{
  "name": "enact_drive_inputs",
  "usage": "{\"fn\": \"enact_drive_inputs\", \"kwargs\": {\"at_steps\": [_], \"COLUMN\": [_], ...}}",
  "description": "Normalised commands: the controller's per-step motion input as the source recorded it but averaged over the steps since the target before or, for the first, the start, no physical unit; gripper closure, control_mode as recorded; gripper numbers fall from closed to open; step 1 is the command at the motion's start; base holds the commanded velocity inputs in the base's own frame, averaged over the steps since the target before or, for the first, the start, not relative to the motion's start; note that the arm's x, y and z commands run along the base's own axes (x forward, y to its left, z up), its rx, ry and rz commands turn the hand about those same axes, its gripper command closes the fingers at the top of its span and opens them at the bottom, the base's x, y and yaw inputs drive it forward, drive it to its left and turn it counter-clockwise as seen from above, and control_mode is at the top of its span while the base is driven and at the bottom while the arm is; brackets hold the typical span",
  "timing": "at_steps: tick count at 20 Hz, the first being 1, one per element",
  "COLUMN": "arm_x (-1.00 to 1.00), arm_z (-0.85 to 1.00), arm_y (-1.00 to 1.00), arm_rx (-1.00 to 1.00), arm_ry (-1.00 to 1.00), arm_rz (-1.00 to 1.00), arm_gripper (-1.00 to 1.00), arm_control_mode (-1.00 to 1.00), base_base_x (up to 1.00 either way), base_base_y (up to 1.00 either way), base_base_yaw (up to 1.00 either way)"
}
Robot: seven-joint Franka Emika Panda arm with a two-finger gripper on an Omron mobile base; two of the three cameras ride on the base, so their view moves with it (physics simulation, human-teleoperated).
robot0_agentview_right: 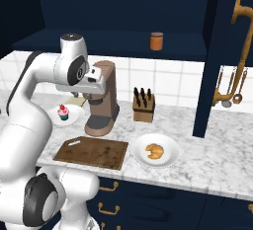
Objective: From the different types of pastries on the counter, select a croissant and place it on the cutting board. Then retrieve a jar of jam from the cabinet and place it alongside the croissant on the cutting board.
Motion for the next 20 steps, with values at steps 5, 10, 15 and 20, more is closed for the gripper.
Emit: {"fn": "enact_drive_inputs", "kwargs": {"at_steps": [5,10,15,20], "arm_x": [0.65,0.24,0.00,0.00], "arm_z": [-0.03,-0.01,0.00,0.00], "arm_y": [0.00,-0.04,0.00,-0.17], "arm_rx": [0.00,0.00,0.00,0.02], "arm_ry": [-0.09,-0.03,0.00,-0.01], "arm_rz": [0.00,0.03,0.00,-0.09], "arm_gripper": [-1.00,-1.00,-1.00,-1.00], "arm_control_mode": [-1.00,-1.00,-1.00,-1.00], "base_base_x": [0.00,0.00,0.00,0.00], "base_base_y": [0.00,0.00,0.00,0.00], "base_base_yaw": [0.00,0.00,0.00,0.00]}}
